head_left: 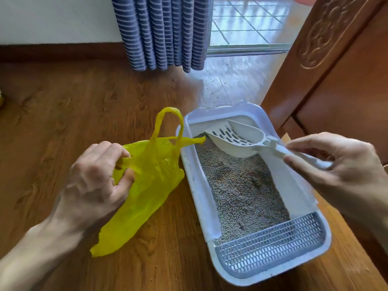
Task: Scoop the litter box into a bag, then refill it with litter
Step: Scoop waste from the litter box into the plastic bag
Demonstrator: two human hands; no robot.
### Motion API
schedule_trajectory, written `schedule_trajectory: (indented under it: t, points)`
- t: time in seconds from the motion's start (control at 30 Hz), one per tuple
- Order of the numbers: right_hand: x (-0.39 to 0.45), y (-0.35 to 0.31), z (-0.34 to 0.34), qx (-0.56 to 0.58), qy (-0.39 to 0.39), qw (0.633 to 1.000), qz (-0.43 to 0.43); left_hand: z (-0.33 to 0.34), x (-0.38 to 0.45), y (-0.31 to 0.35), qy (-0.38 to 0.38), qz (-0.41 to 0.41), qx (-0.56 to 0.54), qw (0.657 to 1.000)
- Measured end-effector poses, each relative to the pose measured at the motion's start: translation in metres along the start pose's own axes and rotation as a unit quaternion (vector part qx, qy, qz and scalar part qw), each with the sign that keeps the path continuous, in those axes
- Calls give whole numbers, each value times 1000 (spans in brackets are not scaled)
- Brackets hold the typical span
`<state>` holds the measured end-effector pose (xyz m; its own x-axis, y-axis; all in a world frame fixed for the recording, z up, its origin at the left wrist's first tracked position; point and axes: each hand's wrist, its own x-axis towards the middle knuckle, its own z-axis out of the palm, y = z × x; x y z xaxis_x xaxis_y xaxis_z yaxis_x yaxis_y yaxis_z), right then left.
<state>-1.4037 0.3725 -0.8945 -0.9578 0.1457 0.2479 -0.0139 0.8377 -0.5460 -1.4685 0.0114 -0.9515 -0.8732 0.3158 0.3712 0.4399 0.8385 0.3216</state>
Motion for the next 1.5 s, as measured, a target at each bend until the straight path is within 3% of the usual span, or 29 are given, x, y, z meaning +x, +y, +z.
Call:
schedule_trajectory:
  t: [0.3,0.6,0.77,0.87,1.17,1.5]
  points:
    - [10,28,19,-171,-68,977,104,16,-6,17,-73,91,-48,992]
    - [0,7,6,-390,-203,890,121,26,-10,20,-98,111,-58,987]
    - [-4,11,14,-418,-243,863,144,29,-8,25,-102,120,-61,986]
    - [-11,26,23,-409,-233,871,143,31,-6,28,-103,129,-61,984]
    - [-33,70,51,-313,-139,937,65,30,-12,27,-113,122,-51,985]
    - [-26,89,75,-239,-88,967,29,31,-12,24,-120,118,-51,984]
